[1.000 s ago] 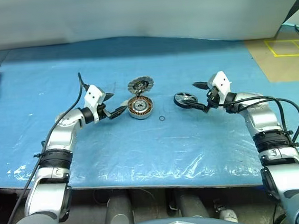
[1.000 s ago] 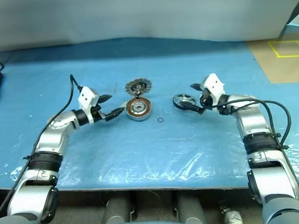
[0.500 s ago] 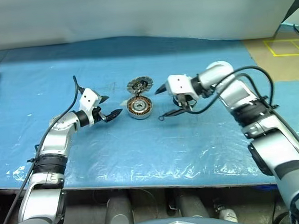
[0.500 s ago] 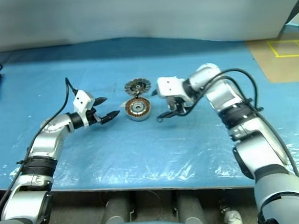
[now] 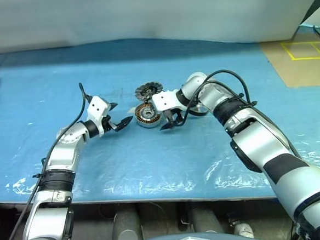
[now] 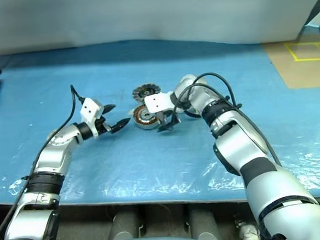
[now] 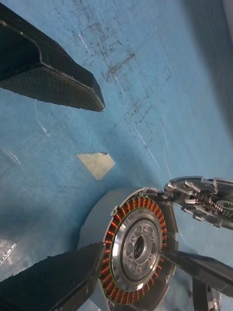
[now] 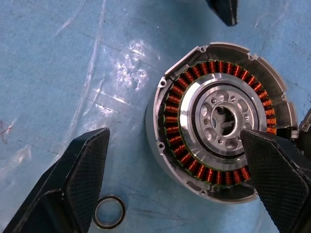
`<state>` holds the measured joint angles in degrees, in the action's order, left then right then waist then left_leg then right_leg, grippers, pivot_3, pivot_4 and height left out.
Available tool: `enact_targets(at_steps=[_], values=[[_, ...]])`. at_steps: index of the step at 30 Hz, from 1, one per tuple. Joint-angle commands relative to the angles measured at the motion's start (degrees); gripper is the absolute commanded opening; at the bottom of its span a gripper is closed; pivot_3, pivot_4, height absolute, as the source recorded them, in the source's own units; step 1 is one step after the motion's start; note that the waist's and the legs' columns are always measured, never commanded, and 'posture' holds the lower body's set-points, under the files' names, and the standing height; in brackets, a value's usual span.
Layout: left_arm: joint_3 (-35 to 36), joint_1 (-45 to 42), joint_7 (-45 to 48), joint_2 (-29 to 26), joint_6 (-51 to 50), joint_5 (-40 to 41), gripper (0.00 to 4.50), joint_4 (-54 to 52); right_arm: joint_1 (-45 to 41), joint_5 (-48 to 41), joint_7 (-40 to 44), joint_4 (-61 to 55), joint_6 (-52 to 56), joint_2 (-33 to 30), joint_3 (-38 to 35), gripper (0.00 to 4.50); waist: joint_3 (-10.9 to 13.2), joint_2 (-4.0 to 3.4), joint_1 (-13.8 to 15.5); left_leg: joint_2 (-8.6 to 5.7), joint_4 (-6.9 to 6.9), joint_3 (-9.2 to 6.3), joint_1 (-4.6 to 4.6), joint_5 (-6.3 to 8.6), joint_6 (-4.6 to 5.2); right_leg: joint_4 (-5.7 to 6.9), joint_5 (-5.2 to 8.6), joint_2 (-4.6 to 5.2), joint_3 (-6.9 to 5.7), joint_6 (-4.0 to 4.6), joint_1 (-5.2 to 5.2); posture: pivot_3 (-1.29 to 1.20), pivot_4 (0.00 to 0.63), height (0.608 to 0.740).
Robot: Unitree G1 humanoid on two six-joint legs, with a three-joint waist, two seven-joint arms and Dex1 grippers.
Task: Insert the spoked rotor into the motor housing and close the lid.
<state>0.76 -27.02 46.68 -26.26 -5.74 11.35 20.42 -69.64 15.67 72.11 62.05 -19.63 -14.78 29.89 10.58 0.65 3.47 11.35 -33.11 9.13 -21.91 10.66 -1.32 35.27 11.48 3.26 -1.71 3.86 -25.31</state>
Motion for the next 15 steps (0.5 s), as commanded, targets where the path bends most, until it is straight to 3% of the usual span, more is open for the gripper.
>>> enact_targets(at_steps=[1, 14, 15], values=[[1.23, 0.61, -0.25, -0.63, -0.11, 0.77, 4.50, -2.32, -2.34, 1.22, -2.15, 2.45, -2.06, 1.25, -1.01, 4.47, 0.00, -0.01, -0.10, 0.02, 0.00, 0.01, 0.01, 0.00, 0.00, 0.06, 0.02, 0.00, -0.02, 0.04, -0.02, 0.00, 0.150, 0.740], [2.72, 2.65, -2.00, -1.55, -0.03, 0.59, 4.50, -3.22, -2.79, 4.22, -5.42, 8.11, -2.84, 5.45, -0.94, 4.47, 0.01, -0.02, -0.93, 0.05, -0.15, 0.04, 0.04, 0.01, -0.02, 0.25, 0.04, -0.01, -0.01, 0.06, -0.03, 0.00, 0.150, 0.740], [2.85, 2.72, -2.20, -1.63, -0.04, 0.57, 4.50, -3.31, -2.65, 4.35, -5.41, 8.50, -2.53, 5.79, -1.00, 4.30, 0.01, -0.02, -0.94, 0.05, -0.15, 0.04, 0.05, 0.02, -0.04, 0.26, 0.04, -0.01, -0.01, 0.06, -0.03, 0.00, 0.150, 0.740]])
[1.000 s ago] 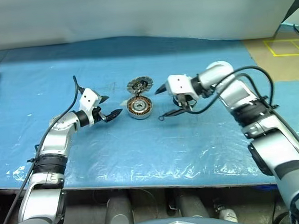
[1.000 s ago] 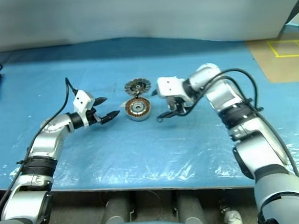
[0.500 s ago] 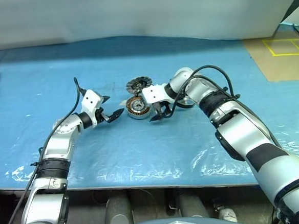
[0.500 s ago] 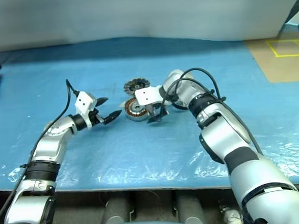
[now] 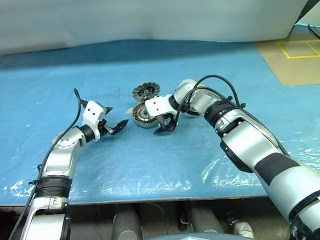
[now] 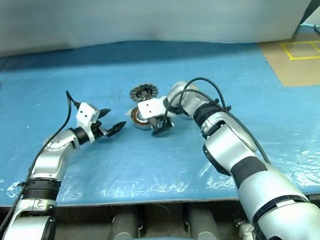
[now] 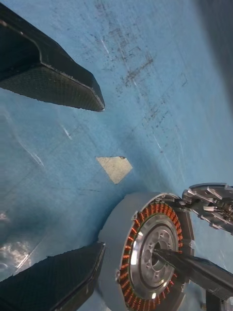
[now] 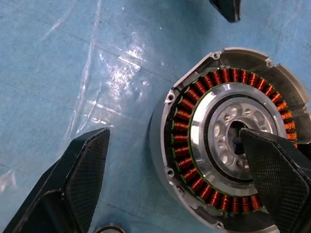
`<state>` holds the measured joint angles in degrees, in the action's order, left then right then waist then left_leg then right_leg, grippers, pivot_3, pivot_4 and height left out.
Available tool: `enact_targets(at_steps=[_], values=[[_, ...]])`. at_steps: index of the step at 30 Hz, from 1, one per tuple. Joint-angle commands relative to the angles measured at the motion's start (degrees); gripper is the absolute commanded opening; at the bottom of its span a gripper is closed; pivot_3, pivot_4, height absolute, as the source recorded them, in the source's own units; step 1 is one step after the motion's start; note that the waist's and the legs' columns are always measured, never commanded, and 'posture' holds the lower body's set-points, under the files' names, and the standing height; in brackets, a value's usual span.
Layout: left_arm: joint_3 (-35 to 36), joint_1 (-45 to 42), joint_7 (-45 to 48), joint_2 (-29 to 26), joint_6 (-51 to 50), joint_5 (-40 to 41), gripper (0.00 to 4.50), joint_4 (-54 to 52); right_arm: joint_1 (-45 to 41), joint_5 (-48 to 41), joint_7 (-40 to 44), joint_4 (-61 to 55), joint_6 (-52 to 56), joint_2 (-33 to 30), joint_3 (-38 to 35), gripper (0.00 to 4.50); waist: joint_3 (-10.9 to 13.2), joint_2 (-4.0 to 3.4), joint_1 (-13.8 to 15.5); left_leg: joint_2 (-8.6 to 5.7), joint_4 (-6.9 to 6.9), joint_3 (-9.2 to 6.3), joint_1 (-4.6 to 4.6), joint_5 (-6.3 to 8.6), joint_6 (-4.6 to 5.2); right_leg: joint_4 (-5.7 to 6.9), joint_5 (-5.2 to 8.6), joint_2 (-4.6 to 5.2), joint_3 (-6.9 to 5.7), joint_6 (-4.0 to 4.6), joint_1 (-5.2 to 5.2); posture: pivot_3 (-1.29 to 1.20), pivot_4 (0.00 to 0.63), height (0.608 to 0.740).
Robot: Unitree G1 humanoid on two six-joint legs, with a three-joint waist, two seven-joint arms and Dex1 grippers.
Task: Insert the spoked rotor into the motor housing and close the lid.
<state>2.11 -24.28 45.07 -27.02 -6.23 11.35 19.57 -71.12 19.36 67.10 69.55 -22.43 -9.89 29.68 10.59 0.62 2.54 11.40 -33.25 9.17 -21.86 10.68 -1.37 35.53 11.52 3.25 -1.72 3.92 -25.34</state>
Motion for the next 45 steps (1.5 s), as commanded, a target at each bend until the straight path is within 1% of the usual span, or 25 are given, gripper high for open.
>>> enact_targets(at_steps=[1, 2, 5, 7, 11, 12, 15, 18, 22, 25, 27, 31, 34, 37, 41, 43, 44, 45], values=[[1.65, 0.10, -0.79, -0.99, 0.44, 0.58, 4.50, -2.62, -1.01, 0.87, -0.62, 1.44, 0.69, 1.21, -0.83, 4.10, 0.00, 0.00, -0.01, 0.01, 0.00, 0.00, 0.01, 0.02, -0.03, 0.01, 0.00, 0.00, 0.00, 0.00, 0.00, 0.00, 0.150, 0.740], [1.81, 0.23, -0.93, -1.11, 0.41, 0.65, 4.50, -2.77, -0.83, 1.10, -0.90, 1.86, 1.05, 1.49, -0.87, 3.88, 0.00, 0.00, 0.00, 0.01, -0.01, 0.01, 0.03, 0.04, -0.07, 0.02, 0.00, 0.00, 0.01, 0.00, 0.01, 0.00, 0.150, 0.740], [1.98, 0.63, -1.13, -1.42, 0.31, 0.76, 4.50, -3.20, -0.28, 1.63, -2.02, 2.91, 1.97, 2.08, -1.26, 2.94, 0.00, 0.00, 0.01, 0.02, -0.01, 0.07, 0.10, 0.08, -0.13, 0.03, 0.00, 0.00, 0.04, 0.00, 0.04, 0.00, 0.150, 0.740], [2.03, 0.75, -1.33, -1.57, 0.26, 0.73, 4.50, -3.38, 0.09, 1.61, -3.50, 3.35, 2.30, 2.48, -1.99, 2.94, 0.00, 0.00, -0.03, 0.03, 0.00, 0.09, 0.11, 0.08, -0.13, 0.03, 0.01, 0.00, 0.05, 0.01, 0.04, 0.00, 0.150, 0.740], [2.16, 0.78, -2.01, -1.70, 0.44, 0.49, 4.50, -3.62, 0.80, 1.44, -4.43, 3.20, 2.14, 2.58, -3.12, 2.24, 0.00, 0.00, -0.15, 0.05, 0.00, 0.18, 0.25, 0.09, -0.16, 0.14, 0.01, 0.00, 0.11, 0.02, 0.08, 0.00, 0.150, 0.740], [2.17, 0.74, -2.27, -1.67, 0.54, 0.38, 4.50, -3.63, 1.04, 1.21, -3.92, 2.89, 1.81, 2.51, -3.35, 2.20, 0.00, 0.00, -0.15, 0.05, 0.00, 0.20, 0.32, 0.09, -0.17, 0.16, 0.01, 0.00, 0.12, 0.03, 0.12, 0.00, 0.150, 0.740], [2.71, 0.83, -3.38, -1.84, 0.74, 0.19, 4.50, -3.65, 2.15, -0.59, -1.39, 0.68, 1.95, 2.64, -4.90, 2.20, 0.00, 0.00, -0.14, 0.09, 0.00, 0.24, 0.43, 0.08, -0.21, 0.18, 0.00, 0.00, 0.12, 0.05, 0.20, 0.00, 0.150, 0.740], [3.20, 1.02, -4.43, -2.03, 1.12, 0.02, 4.50, -3.58, 4.05, -3.00, 1.96, -4.44, 3.73, 2.49, -6.76, 2.20, 0.00, 0.00, -0.15, 0.12, 0.02, 0.30, 0.41, 0.08, -0.22, 0.14, 0.00, -0.02, 0.14, 0.06, 0.19, 0.00, 0.150, 0.740], [4.04, 1.49, -5.62, -2.51, 1.52, -0.32, 4.50, -3.39, 8.66, -7.59, 9.56, -18.40, 11.86, 2.21, -7.80, 2.20, 0.00, 0.00, -0.22, 0.19, 0.05, 0.35, 0.23, -0.03, -0.04, 0.11, 0.03, -0.09, 0.12, 0.10, 0.03, 0.00, 0.150, 0.740], [4.12, 2.24, -5.73, -2.99, 1.30, -0.22, 4.50, -4.20, 12.77, -7.77, 10.95, -28.90, 17.82, 1.51, -6.47, 2.20, 0.00, 0.00, -0.25, 0.29, 0.10, 0.35, 0.21, -0.02, -0.05, 0.10, 0.08, -0.16, 0.07, 0.18, -0.01, 0.00, 0.150, 0.740], [4.17, 2.49, -5.80, -3.22, 0.87, -0.05, 4.50, -4.94, 15.92, -7.80, 12.28, -37.27, 23.98, 1.19, -5.02, 2.20, 0.00, 0.00, -0.14, 0.30, 0.12, 0.35, 0.21, -0.02, -0.05, 0.10, 0.09, -0.17, 0.06, 0.20, -0.03, 0.00, 0.150, 0.740], [3.81, 3.43, -5.84, -3.50, -0.71, 0.13, 4.50, -7.00, 21.37, -7.47, 12.54, -50.15, 34.44, 1.16, -1.87, 2.20, 0.00, 0.01, 0.00, 0.28, 0.11, 0.34, 0.21, 0.05, -0.16, 0.06, 0.09, -0.15, 0.07, 0.20, -0.01, 0.00, 0.150, 0.740], [3.41, 4.71, -5.69, -3.64, -2.37, 0.23, 4.50, -9.26, 24.48, -6.48, 11.51, -55.52, 39.50, 0.70, 0.71, 2.20, 0.00, 0.01, -0.10, 0.28, 0.14, 0.35, 0.26, 0.10, -0.26, 0.03, 0.09, -0.15, 0.08, 0.19, 0.02, 0.00, 0.150, 0.740], [3.63, 6.07, -5.71, -3.99, -4.10, 0.37, 4.50, -11.73, 26.45, -5.89, 9.49, -58.38, 43.84, 1.25, 3.10, 2.20, -0.01, 0.02, -0.18, 0.28, 0.20, 0.35, 0.35, 0.11, -0.32, -0.01, 0.10, -0.16, 0.10, 0.18, 0.07, 0.00, 0.150, 0.740], [4.09, 6.81, -5.90, -4.48, -5.84, 0.52, 4.50, -13.89, 25.90, -5.10, 6.95, -55.67, 43.23, 1.54, 5.11, 2.20, -0.01, 0.02, -0.35, 0.28, 0.25, 0.35, 0.54, 0.13, -0.40, -0.03, 0.10, -0.18, 0.14, 0.17, 0.19, 0.00, 0.150, 0.740], [4.40, 7.14, -6.03, -4.77, -6.36, 0.61, 4.50, -14.67, 25.27, -4.86, 6.57, -54.18, 42.07, 1.28, 5.76, 2.83, -0.01, 0.02, -0.42, 0.27, 0.30, 0.35, 0.79, 0.14, -0.43, -0.03, 0.11, -0.19, 0.18, 0.16, 0.37, 0.00, 0.150, 0.740], [4.56, 7.30, -6.13, -4.91, -6.51, 0.63, 4.50, -14.91, 25.19, -5.22, 7.24, -54.45, 41.86, 0.90, 6.07, 3.05, -0.01, 0.01, -0.39, 0.27, 0.31, 0.35, 0.86, 0.13, -0.44, -0.02, 0.11, -0.19, 0.20, 0.16, 0.40, 0.00, 0.150, 0.740], [4.70, 7.41, -6.21, -5.01, -6.62, 0.66, 4.50, -15.06, 25.15, -5.82, 7.49, -54.99, 42.24, 0.88, 5.97, 3.39, -0.01, 0.01, -0.36, 0.26, 0.32, 0.35, 0.86, 0.13, -0.44, -0.02, 0.11, -0.18, 0.20, 0.16, 0.40, 0.00, 0.150, 0.740]])
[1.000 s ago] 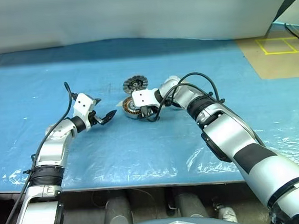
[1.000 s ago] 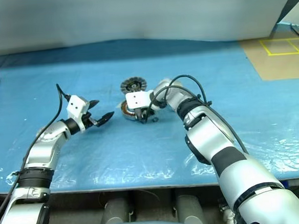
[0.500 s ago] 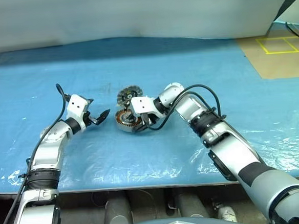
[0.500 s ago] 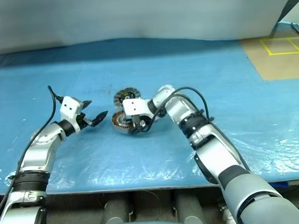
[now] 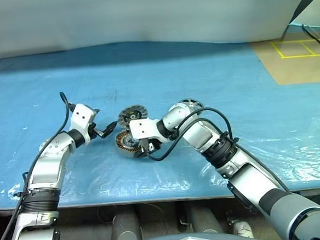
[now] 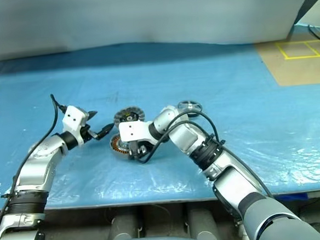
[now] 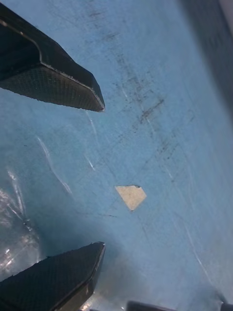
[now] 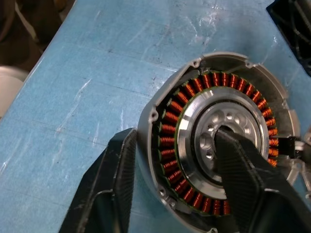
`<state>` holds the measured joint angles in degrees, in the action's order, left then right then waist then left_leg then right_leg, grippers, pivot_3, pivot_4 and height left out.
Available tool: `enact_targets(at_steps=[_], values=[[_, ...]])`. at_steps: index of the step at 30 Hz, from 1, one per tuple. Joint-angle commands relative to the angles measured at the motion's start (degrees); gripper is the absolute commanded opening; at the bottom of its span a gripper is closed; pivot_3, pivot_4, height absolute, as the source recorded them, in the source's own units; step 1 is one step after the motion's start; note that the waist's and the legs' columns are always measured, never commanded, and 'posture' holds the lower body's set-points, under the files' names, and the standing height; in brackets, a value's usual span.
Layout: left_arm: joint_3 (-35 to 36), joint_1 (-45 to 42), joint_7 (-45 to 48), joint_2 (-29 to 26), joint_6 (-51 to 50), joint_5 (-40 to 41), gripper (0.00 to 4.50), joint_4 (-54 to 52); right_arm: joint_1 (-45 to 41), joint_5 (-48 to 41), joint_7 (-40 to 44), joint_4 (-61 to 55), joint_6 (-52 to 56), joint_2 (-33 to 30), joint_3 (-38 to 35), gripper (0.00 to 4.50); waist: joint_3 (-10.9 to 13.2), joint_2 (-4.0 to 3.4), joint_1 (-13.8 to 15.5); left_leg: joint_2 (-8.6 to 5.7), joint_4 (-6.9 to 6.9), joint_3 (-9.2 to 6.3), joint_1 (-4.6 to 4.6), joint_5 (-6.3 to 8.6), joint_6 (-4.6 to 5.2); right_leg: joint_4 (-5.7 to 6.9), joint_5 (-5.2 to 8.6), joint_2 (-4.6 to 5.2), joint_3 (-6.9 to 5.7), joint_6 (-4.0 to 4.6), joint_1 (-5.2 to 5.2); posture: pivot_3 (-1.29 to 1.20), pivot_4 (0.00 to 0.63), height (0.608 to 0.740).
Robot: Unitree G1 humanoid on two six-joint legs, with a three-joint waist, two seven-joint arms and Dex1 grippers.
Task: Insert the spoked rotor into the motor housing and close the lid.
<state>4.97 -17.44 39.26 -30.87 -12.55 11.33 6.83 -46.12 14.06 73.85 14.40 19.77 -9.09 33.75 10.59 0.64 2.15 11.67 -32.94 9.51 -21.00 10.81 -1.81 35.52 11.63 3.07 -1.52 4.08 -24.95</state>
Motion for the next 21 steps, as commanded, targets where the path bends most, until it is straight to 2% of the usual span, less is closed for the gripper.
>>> enact_targets(at_steps=[1, 3, 4, 8, 13, 21], values=[[1.91, 0.59, -0.45, -1.23, -0.30, 0.69, 4.50, -2.28, 0.07, -1.09, 0.61, -0.19, 0.41, 0.23, 1.68, 3.77, 0.00, 0.00, 0.11, 0.00, 0.00, 0.00, -0.01, 0.00, 0.00, 0.00, 0.00, 0.00, 0.00, 0.00, -0.01, 0.00, 0.150, 0.740], [1.97, 0.45, -0.47, -1.32, -0.20, 0.69, 4.50, -1.96, -0.21, -2.93, -0.12, -1.07, 2.07, 1.24, 0.32, 4.42, 0.00, 0.00, 0.17, -0.02, -0.01, 0.00, -0.04, 0.00, -0.01, -0.02, 0.00, 0.01, 0.00, 0.00, 0.01, 0.00, 0.150, 0.740], [1.96, 0.20, -0.47, -1.35, -0.18, 0.72, 4.50, -1.75, -0.37, -4.90, 0.69, -2.34, 3.95, 1.61, -0.65, 4.47, 0.00, 0.00, 0.19, -0.03, -0.02, 0.00, -0.07, -0.01, -0.01, -0.03, -0.01, 0.01, 0.01, 0.00, 0.01, 0.00, 0.150, 0.740], [1.81, -1.03, -0.07, -1.24, 0.46, 0.84, 4.50, -0.28, -2.22, -11.74, 2.71, -7.12, 11.66, 1.75, -4.81, 4.47, 0.00, 0.00, 0.29, -0.03, 0.00, 0.00, -0.18, -0.01, -0.01, -0.08, -0.01, 0.01, 0.00, 0.00, -0.06, 0.00, 0.150, 0.740], [1.39, -1.74, 1.67, -1.62, 1.31, 0.92, 4.50, 1.72, -3.72, -18.78, 3.59, -13.40, 18.98, -1.09, -9.06, 4.47, 0.00, 0.00, 0.36, -0.03, 0.02, 0.00, -0.20, -0.05, -0.08, -0.09, -0.01, 0.00, -0.01, 0.00, -0.08, 0.00, 0.150, 0.740], [0.94, -2.41, 2.97, -0.95, 2.03, 1.12, 4.50, 2.70, -0.87, -32.99, 1.51, -21.38, 34.41, -5.20, -17.20, 4.47, 0.00, 0.01, 0.45, -0.04, 0.05, 0.00, -0.19, -0.12, -0.20, -0.11, -0.01, 0.01, -0.01, 0.00, -0.08, 0.00, 0.150, 0.740]])
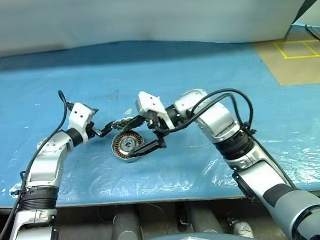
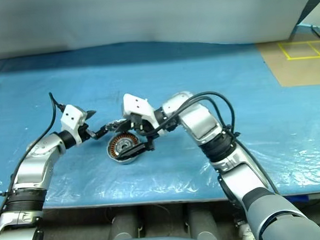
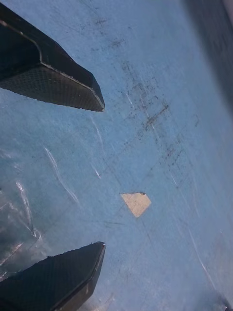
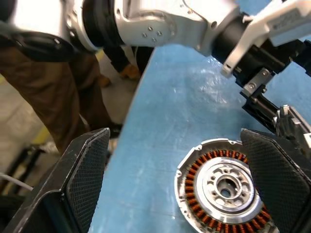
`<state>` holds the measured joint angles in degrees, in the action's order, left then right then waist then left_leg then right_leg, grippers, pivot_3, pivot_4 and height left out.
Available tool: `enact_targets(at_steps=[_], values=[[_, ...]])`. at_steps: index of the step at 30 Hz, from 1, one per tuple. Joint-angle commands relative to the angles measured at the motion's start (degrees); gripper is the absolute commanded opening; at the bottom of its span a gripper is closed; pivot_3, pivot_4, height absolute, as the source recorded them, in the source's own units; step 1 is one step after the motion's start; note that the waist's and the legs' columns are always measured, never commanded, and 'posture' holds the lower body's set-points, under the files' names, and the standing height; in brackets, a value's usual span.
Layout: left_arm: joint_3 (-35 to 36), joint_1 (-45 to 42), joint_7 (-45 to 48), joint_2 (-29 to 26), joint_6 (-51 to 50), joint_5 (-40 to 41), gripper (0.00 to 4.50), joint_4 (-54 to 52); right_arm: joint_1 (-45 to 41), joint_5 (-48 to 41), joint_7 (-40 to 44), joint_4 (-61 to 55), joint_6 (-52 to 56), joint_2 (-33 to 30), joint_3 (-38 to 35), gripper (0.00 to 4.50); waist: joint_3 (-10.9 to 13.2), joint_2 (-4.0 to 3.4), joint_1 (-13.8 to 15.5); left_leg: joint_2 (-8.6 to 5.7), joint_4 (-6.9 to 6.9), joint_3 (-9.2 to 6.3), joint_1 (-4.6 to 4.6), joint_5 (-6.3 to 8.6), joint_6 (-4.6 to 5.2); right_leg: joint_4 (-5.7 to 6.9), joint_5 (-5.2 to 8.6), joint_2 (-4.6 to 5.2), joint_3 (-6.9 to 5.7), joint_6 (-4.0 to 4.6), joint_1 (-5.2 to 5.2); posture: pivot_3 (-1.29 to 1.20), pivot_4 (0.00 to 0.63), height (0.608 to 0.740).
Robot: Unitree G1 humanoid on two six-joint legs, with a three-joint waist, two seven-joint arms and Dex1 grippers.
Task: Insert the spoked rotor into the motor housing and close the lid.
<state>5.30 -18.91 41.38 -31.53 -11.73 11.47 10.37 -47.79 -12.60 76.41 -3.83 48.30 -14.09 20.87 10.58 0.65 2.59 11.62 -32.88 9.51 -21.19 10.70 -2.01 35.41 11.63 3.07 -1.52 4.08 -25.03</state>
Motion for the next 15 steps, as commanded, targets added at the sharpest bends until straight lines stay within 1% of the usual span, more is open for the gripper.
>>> enact_targets(at_steps=[1, 10, 13, 15], values=[[0.60, -1.18, 0.76, -0.10, 1.39, 0.91, 4.50, -0.58, 1.20, -7.46, -1.76, -3.23, 7.11, -0.87, -5.49, 4.47, 0.00, 0.00, 0.06, 0.00, 0.00, 0.00, 0.00, 0.00, 0.00, 0.00, 0.00, 0.00, 0.00, 0.00, 0.00, 0.00, 0.150, 0.740], [-0.68, -2.84, 1.82, 1.75, 2.75, 0.66, 4.50, 1.59, 3.03, -13.79, -7.02, -4.03, 9.89, -7.71, -11.14, 4.47, 0.00, 0.00, 0.22, -0.03, 0.01, 0.02, -0.01, -0.02, -0.03, -0.01, 0.00, 0.00, 0.00, -0.01, 0.00, 0.00, 0.150, 0.740], [-0.88, -2.85, 3.24, 1.45, 3.25, 0.67, 4.50, 2.52, 5.09, -13.43, -8.63, -4.54, 7.84, -10.51, -11.47, 4.47, 0.00, 0.00, 0.45, -0.04, 0.02, 0.02, -0.03, -0.02, -0.03, -0.08, 0.00, 0.00, 0.00, -0.01, 0.01, 0.00, 0.150, 0.740], [-1.01, -2.95, 4.30, 1.00, 3.48, 0.53, 4.50, 3.18, 7.29, -11.63, -9.04, -4.19, 3.14, -12.75, -10.92, 4.47, 0.00, 0.01, 0.54, -0.05, 0.03, 0.03, -0.04, -0.02, -0.04, -0.10, 0.00, 0.00, 0.00, -0.01, 0.01, 0.00, 0.150, 0.740]])
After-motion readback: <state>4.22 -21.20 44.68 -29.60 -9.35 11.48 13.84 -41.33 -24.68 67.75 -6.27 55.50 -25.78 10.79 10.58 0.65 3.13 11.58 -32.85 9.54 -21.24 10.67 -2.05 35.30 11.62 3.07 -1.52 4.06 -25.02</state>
